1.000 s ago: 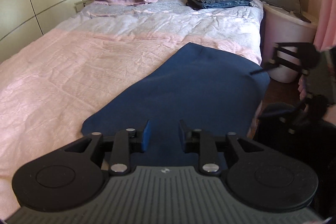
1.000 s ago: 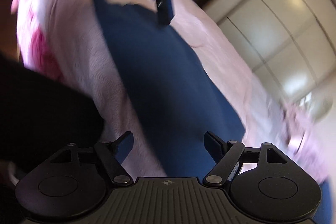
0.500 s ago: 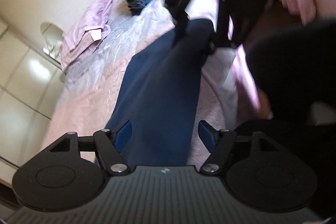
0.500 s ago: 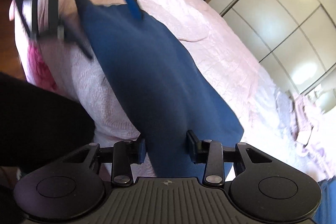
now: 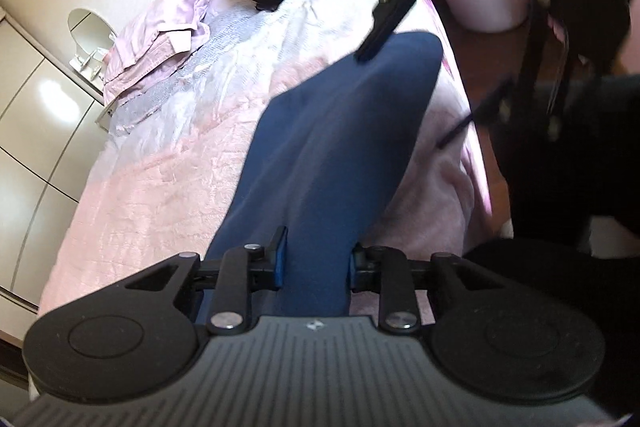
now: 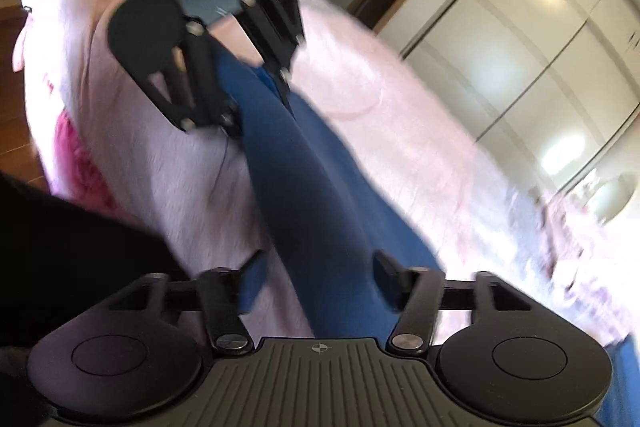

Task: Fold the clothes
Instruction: 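Lift the folded sweatshirt with both grippers and turn it upright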

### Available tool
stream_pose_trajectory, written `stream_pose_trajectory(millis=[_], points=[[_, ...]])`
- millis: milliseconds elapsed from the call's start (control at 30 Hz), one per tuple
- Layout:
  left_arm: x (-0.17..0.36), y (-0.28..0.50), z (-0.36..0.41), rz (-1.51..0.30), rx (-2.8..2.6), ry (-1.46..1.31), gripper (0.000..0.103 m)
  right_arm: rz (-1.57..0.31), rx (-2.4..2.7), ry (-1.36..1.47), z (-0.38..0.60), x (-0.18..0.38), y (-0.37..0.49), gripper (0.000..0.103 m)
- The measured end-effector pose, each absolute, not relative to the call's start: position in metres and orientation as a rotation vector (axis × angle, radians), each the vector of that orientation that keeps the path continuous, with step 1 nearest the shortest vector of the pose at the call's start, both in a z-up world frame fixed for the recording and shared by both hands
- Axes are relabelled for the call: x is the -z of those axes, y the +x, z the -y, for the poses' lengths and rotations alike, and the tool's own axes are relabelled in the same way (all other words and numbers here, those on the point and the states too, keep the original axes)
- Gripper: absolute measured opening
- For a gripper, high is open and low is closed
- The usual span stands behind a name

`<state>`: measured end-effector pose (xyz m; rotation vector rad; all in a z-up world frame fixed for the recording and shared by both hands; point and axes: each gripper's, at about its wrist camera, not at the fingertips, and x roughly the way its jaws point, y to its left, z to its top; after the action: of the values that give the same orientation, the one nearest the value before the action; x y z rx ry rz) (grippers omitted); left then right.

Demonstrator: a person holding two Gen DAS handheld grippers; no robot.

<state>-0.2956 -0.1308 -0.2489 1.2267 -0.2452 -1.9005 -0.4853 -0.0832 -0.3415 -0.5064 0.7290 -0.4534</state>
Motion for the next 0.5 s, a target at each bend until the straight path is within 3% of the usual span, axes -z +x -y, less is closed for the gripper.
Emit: stream_pose_trajectory(millis=[233,433,500], points=[[0.236,-0.288,0.137,0.209,1.916,1.186,0.024,-0.691,0.480,-0.639,0.095,0.357,-0.442,0.064],[0.259,-0.294,0.123,0.270,1.887,1.206,0.025,-0.898,0.536,-0.733,0.138,0.393,-0.464,0.056],[0.268,-0.298,0.123,0.321,1.831,1.240,0.030,-0.896,0.534,-0.712,0.142,0.393,-0.475,0.048]])
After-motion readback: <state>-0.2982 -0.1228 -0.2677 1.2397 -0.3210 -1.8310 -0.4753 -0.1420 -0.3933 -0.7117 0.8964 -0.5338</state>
